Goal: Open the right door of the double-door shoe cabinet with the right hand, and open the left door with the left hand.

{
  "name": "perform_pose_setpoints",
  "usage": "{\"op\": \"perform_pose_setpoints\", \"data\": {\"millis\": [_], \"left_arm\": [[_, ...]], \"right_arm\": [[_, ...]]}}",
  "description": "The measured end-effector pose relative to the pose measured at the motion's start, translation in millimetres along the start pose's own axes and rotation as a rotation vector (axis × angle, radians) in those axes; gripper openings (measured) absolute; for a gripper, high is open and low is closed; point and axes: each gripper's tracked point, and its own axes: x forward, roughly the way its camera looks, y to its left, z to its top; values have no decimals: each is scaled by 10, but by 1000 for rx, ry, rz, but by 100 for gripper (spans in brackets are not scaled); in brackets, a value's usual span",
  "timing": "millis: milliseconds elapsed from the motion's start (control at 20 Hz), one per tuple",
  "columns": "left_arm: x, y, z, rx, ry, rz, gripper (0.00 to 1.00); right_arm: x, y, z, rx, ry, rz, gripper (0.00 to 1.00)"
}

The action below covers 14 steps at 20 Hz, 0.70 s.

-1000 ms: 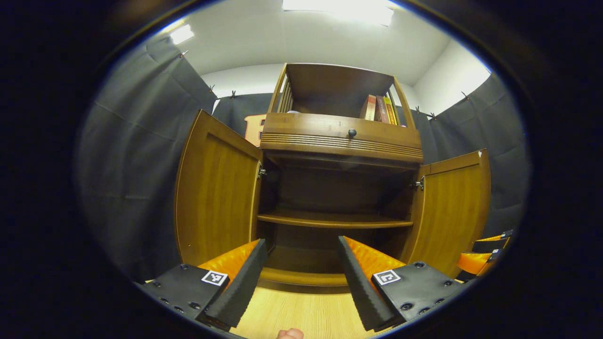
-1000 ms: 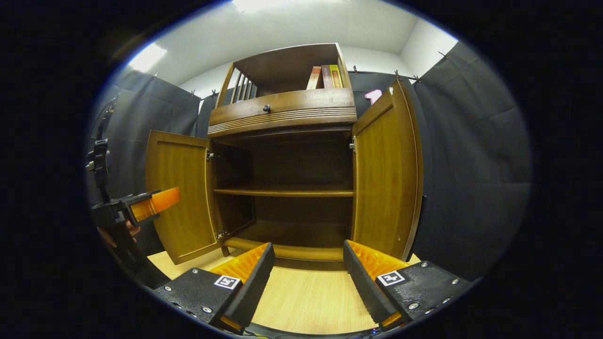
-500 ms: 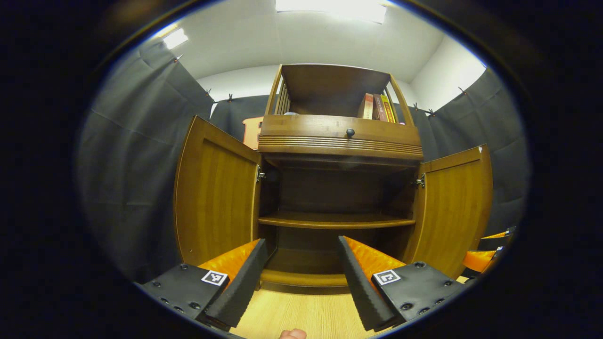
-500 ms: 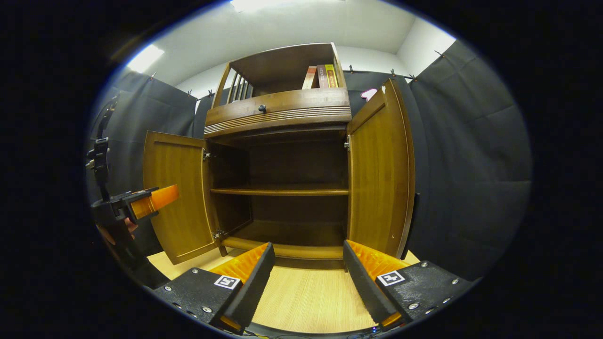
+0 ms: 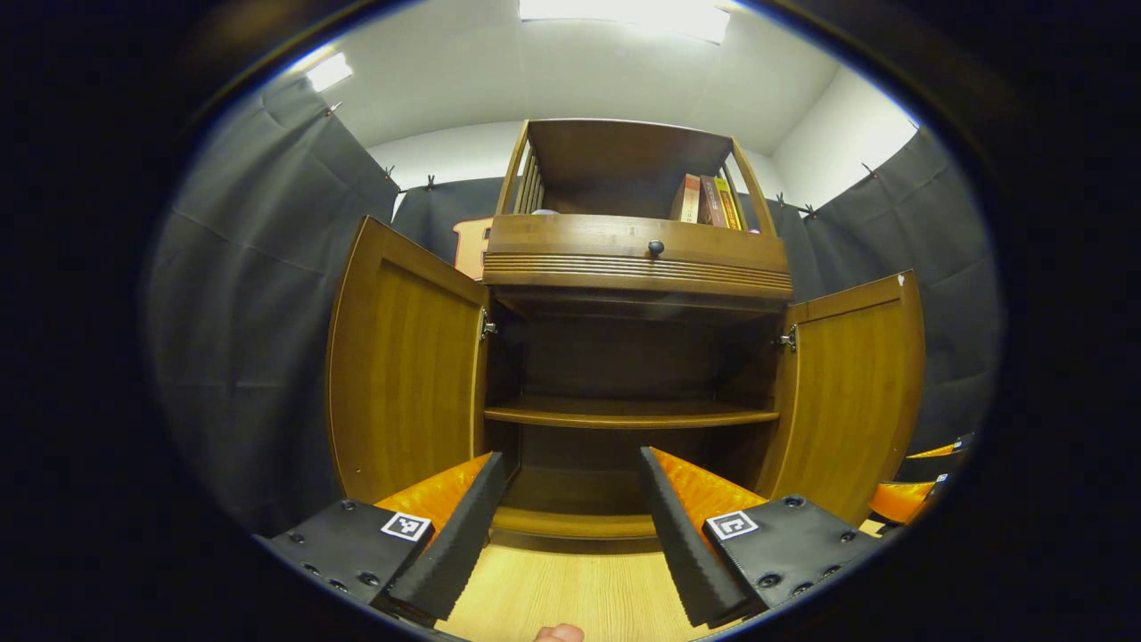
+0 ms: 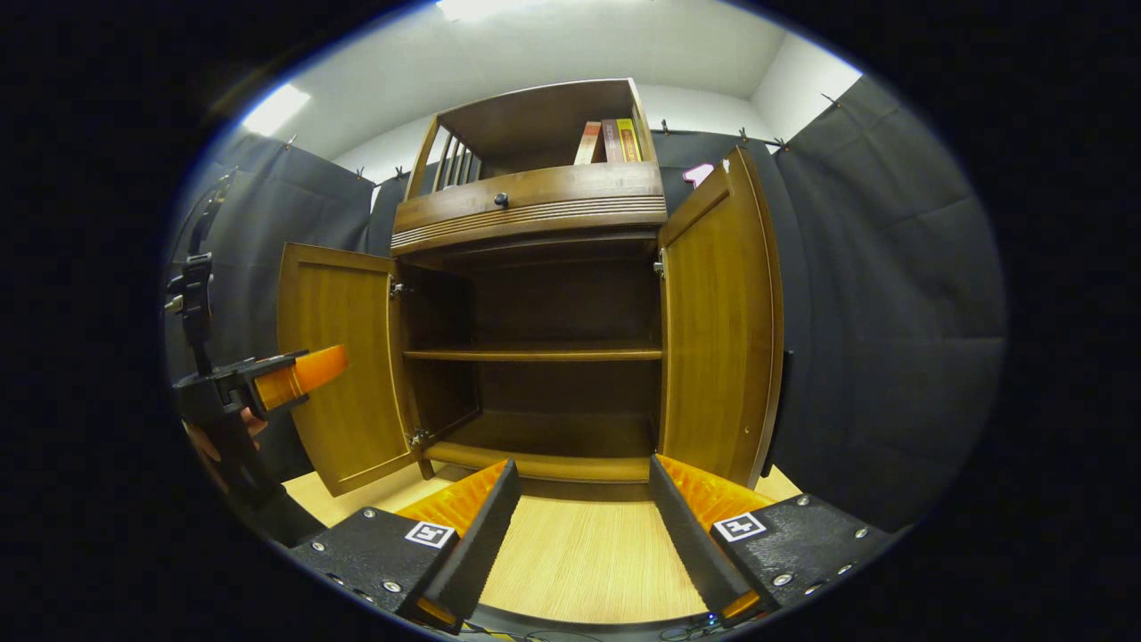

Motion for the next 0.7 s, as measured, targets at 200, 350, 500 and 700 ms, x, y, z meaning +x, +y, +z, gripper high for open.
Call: {"op": "perform_pose_setpoints", "data": {"millis": [200, 350, 500, 700], "left_arm": [[5, 4, 12, 13, -6, -3, 95], [26, 10, 66, 27, -19, -1, 94], [34, 16, 89, 22, -28, 1, 94], [65, -3, 119, 29, -40, 2, 94]], "right_arm": [[25, -55, 16, 7, -7, -11, 90], [50, -68, 12, 23, -7, -11, 90], [69, -89, 28, 15, -11, -12, 90], [97, -99, 43, 21, -17, -10, 90]]}}
